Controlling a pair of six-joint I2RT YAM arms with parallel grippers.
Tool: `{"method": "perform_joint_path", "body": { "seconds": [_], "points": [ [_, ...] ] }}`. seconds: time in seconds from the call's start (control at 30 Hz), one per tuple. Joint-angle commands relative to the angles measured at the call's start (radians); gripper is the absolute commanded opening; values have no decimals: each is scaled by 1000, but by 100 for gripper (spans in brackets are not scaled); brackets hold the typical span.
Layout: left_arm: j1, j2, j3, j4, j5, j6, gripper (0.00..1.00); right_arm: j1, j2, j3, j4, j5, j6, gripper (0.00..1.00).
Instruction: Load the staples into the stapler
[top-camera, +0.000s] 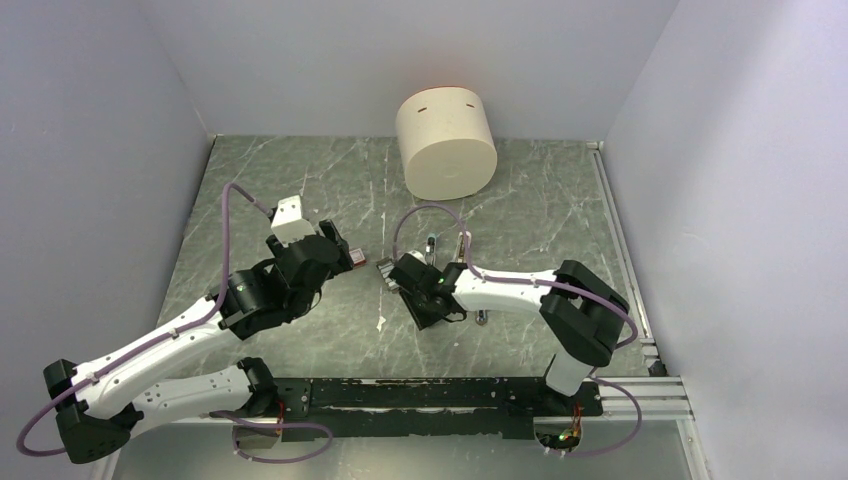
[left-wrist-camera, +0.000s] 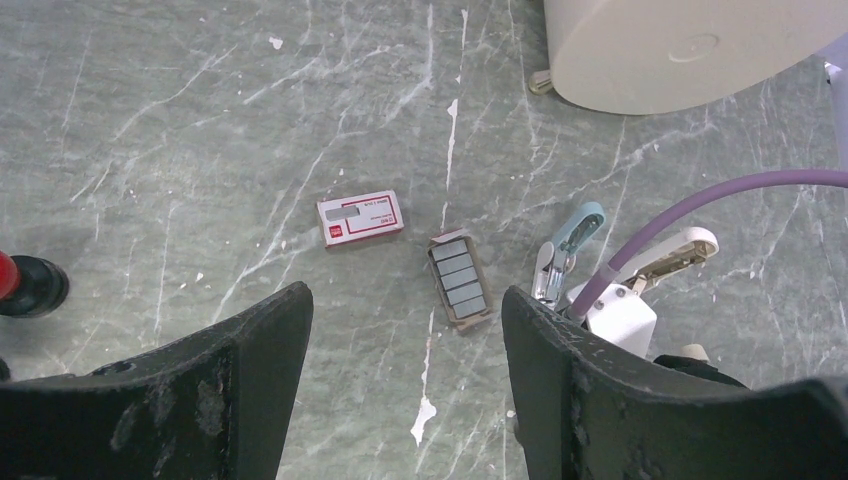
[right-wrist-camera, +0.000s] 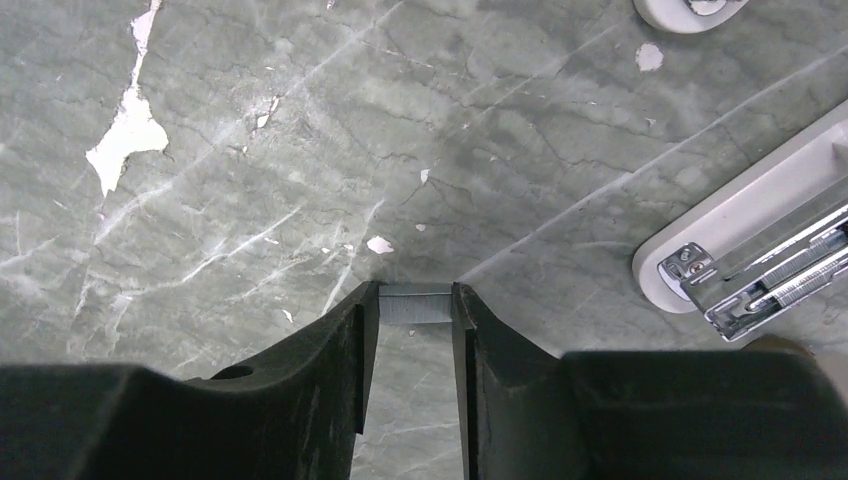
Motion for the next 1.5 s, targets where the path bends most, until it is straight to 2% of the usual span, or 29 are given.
{"method": "perform_joint_path", "body": {
  "seconds": [0.0,0.1,0.27,0.4,0.53,0.8,1.1,1.3,1.47],
  "points": [
    [6,-5,-12,10,3,-14,74,9,-13,-15,12,-16,-31,38],
    [6,-3,-9,6,-1,-12,74,9,-5,-9,-7,1,-21,41],
    [6,0,0,-3,-7,-10,74,9,-37,13,-18,35,46,62],
    [6,-2,-2,1,-8,-8,74,9,-49,53,-57,137,194,64],
    [6,-1,0,1,-9,-8,74,9,-13,79,-96,207,297,60],
    [5,-7,-1,9,-16,-1,74,11,49,89,-133,186,314,51],
    [6,2,-10,16,-4,-6,74,26,28,48,-205,157,355,51],
    [6,6,-17,29,4,-6,74,27,-8,-6,-194,110,350,52],
    [5,13,-11,23,5,-9,74,27,-14,-14,-158,65,343,37]
  ]
}}
